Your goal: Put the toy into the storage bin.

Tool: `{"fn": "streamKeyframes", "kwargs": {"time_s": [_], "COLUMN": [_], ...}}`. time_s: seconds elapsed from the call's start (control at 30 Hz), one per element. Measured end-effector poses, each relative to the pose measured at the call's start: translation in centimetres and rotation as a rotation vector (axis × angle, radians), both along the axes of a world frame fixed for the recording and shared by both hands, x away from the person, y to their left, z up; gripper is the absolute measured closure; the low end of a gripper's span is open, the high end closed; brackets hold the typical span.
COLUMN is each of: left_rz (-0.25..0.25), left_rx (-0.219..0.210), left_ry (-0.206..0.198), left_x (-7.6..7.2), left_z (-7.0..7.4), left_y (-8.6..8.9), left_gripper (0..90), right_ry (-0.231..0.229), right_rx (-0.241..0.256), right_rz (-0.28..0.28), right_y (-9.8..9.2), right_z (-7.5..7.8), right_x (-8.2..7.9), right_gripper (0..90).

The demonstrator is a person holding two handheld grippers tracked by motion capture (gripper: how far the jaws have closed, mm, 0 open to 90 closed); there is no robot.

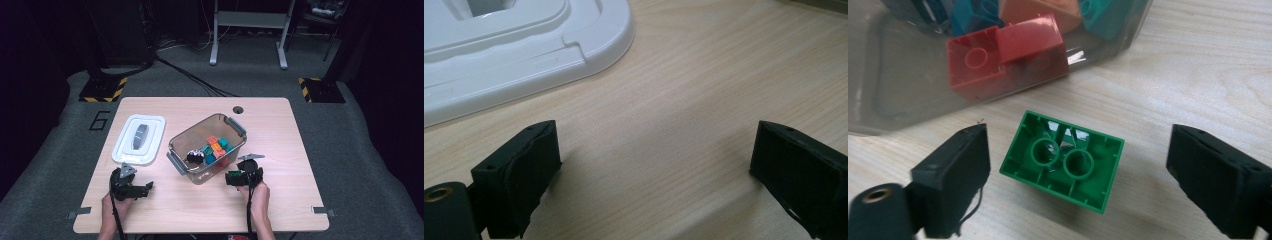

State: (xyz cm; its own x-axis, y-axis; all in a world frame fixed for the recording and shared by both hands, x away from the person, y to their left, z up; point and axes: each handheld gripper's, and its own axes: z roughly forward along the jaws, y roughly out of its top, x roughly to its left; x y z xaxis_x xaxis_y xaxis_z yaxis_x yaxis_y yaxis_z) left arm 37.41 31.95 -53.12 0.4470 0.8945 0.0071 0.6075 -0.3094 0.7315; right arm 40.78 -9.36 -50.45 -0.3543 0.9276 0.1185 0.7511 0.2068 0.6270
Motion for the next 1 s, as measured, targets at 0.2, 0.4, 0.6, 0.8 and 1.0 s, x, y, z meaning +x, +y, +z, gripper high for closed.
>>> {"fn": "streamKeyframes", "kwargs": {"time_s": [0.2,0.4,0.6,0.8,1.0], "left_rz": [-0.001,-0.001,0.0,0.001,-0.001], "left_rx": [0.0,-0.002,-0.001,-0.002,0.0], "left_ry": [0.002,0.003,0.004,0.004,0.003], "left_x": [0.0,0.0,0.0,0.0,0.0], "left_z": [0.0,0.0,0.0,0.0,0.0], "left_y": [0.0,0.0,0.0,0.0,0.0], "left_gripper": [5.5,5.6,5.5,5.6,5.6], "right_ry": [-0.011,-0.008,-0.003,-0.018,-0.046], "right_rx": [-0.05,-0.056,-0.047,-0.023,-0.017], "right_rz": [0.011,0.021,0.029,0.018,0.012], "right_y": [0.5,0.1,-0.6,-1.4,-2.3], "right_z": [-0.3,-0.2,-0.1,1.0,2.8], "right_x": [-0.1,-0.1,0.0,-0.1,-0.1], "right_gripper": [32.7,36.7,37.1,37.2,37.3]}}
